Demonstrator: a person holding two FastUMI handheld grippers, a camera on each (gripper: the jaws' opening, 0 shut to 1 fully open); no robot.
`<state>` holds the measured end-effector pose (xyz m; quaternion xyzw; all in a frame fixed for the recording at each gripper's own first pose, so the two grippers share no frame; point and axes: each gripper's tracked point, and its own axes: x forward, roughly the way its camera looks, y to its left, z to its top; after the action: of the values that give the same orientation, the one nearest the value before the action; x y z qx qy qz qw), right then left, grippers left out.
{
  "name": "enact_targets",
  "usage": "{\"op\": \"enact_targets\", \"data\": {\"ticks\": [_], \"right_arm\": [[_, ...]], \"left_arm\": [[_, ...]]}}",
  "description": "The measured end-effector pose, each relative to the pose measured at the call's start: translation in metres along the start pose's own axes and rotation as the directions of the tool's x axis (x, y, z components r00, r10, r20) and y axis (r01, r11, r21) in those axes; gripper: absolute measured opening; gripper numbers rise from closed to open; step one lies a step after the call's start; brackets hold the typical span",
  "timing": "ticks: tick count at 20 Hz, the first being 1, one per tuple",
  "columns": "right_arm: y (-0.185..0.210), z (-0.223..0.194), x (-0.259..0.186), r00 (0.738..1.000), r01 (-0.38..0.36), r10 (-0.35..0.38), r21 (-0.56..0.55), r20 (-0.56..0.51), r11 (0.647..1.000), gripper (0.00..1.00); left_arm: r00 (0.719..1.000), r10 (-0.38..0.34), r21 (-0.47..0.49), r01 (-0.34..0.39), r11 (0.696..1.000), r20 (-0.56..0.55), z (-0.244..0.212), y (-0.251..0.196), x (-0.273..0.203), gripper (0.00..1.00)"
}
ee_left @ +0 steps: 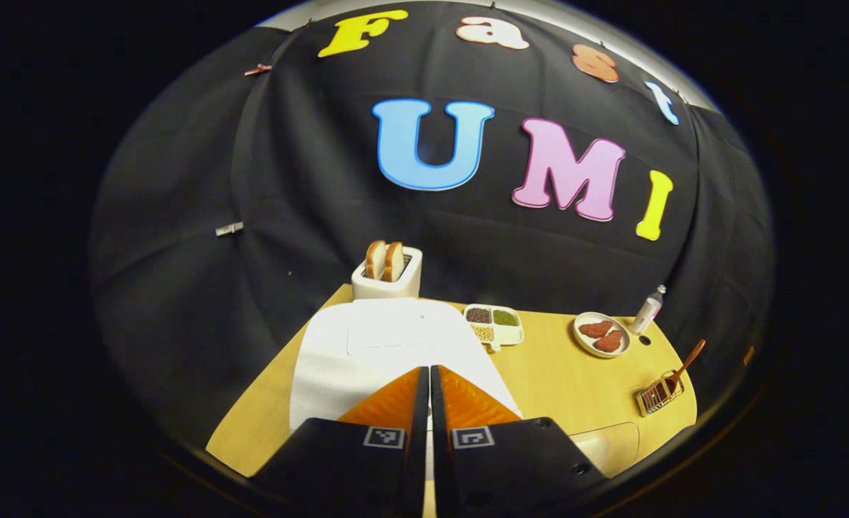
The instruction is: Close the left gripper, press the button to open the rice cooker; take a wooden spoon from the chopstick holder with the right hand, scoop a spoonful of rice and pour it into the rice cooker, then put the wooden spoon back into the chopstick holder.
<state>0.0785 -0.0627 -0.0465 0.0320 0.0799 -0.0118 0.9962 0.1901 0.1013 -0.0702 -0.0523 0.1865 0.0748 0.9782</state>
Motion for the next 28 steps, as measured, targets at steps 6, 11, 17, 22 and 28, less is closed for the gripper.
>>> {"op": "enact_targets", "data": {"ticks": [6,11,17,22,28], "right_arm": [[-0.019,-0.007,0.001,0.999,0.042,-0.041,0.025,-0.022,0.999,0.98],[-0.022,-0.014,-0.001,0.998,0.044,-0.043,0.014,-0.038,0.999,0.98],[-0.009,-0.019,-0.001,0.999,-0.001,0.001,0.004,-0.051,1.0,0.98],[-0.008,-0.014,0.005,0.999,-0.021,0.021,-0.002,-0.04,1.0,0.98],[-0.018,-0.005,0.025,0.999,-0.021,0.021,-0.002,-0.025,1.0,0.98]], "left_arm": [[0.99,-0.029,-0.107,0.014,0.994,-0.141,-0.045,0.005,0.034,0.06],[0.988,-0.043,-0.118,0.026,0.993,-0.148,-0.05,0.003,0.032,0.06],[0.989,-0.045,-0.127,0.027,0.991,-0.138,-0.049,0.003,0.032,0.07],[1.0,0.014,-0.102,-0.012,0.995,0.021,0.002,0.0,0.006,0.07],[0.967,0.05,-0.068,-0.034,0.997,0.249,0.063,-0.022,-0.066,0.06]]}}
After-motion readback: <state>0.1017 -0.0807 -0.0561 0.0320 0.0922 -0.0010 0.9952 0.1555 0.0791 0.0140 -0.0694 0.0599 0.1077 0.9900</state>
